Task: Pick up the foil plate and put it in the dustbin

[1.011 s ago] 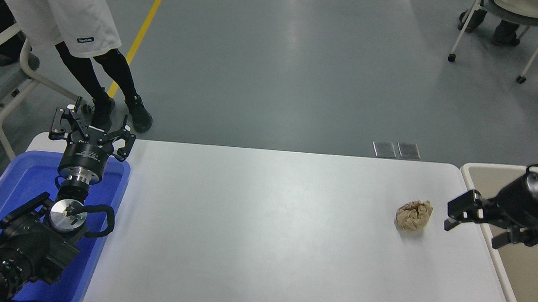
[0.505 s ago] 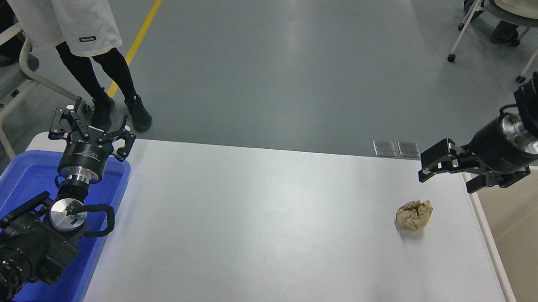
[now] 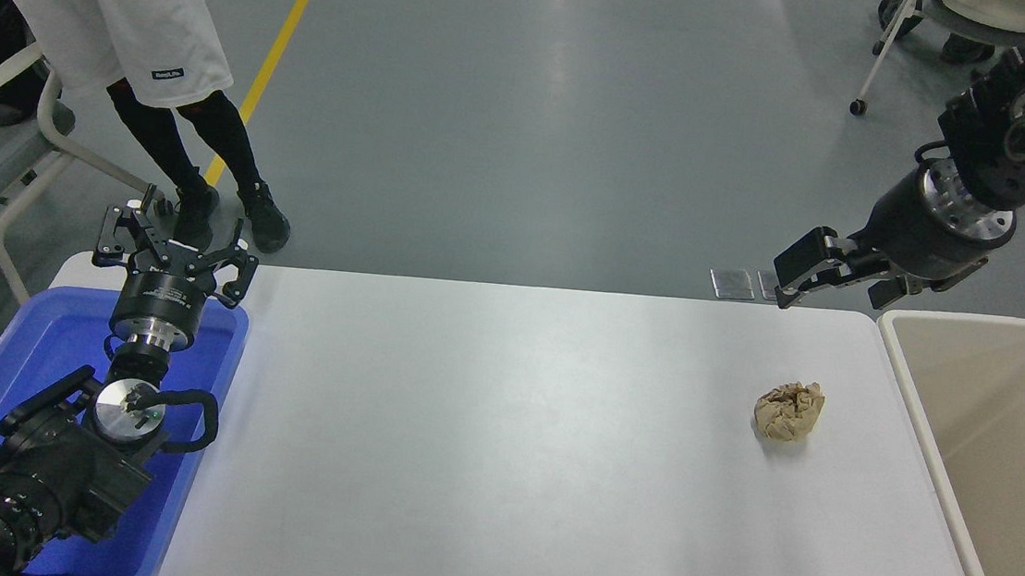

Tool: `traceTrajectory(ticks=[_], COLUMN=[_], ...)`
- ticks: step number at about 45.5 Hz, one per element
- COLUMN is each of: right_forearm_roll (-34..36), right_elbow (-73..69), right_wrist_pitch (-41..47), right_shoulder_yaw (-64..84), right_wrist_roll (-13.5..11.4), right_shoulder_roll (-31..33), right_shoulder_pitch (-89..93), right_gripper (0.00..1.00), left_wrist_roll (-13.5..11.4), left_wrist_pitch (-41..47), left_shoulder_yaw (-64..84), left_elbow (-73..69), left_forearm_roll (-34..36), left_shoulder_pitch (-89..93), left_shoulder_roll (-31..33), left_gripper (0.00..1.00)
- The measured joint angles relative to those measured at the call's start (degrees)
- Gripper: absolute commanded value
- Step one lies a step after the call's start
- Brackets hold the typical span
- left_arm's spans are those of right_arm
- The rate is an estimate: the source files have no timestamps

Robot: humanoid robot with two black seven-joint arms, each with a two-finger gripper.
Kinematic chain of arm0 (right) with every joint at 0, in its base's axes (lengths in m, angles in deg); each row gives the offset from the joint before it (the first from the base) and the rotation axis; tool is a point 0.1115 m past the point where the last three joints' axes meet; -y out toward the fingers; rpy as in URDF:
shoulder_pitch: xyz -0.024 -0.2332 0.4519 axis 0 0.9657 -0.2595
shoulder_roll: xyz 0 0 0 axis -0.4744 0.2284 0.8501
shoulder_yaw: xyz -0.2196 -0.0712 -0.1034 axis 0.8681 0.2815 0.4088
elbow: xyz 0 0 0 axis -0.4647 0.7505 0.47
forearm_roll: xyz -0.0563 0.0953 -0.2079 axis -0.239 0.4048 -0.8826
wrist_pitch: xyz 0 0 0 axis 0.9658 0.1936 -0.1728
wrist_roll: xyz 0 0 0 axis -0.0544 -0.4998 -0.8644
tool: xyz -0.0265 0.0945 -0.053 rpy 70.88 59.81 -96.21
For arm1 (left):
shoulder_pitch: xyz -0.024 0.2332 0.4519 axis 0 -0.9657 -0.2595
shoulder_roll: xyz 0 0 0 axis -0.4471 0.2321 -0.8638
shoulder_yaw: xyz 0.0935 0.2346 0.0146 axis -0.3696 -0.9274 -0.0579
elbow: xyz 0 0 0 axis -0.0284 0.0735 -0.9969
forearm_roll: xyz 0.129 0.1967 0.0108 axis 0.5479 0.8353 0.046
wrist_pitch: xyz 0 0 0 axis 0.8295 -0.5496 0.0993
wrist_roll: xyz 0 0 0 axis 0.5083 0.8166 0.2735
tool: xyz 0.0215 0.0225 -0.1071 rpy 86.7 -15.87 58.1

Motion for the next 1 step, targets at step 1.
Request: traceTrajectory(ticks=[1], right_forearm_roll=[-0.2], right_elbow=[0.0], right_wrist_pitch=[0.0], right_shoulder_yaw=[0.3], right_wrist_roll=[0.0], right_shoulder_roll=[-0.1], right_shoulder_pitch=[-0.1], right_gripper=[1.0], left_wrist_roll=[0.0], left_wrist_pitch=[0.0], left_shoulder_yaw=[0.0], left_elbow=[0.0], left_forearm_roll=[0.0], left_shoulder_pitch=[0.0], left_shoulder_roll=[0.0], left_gripper=[0.99])
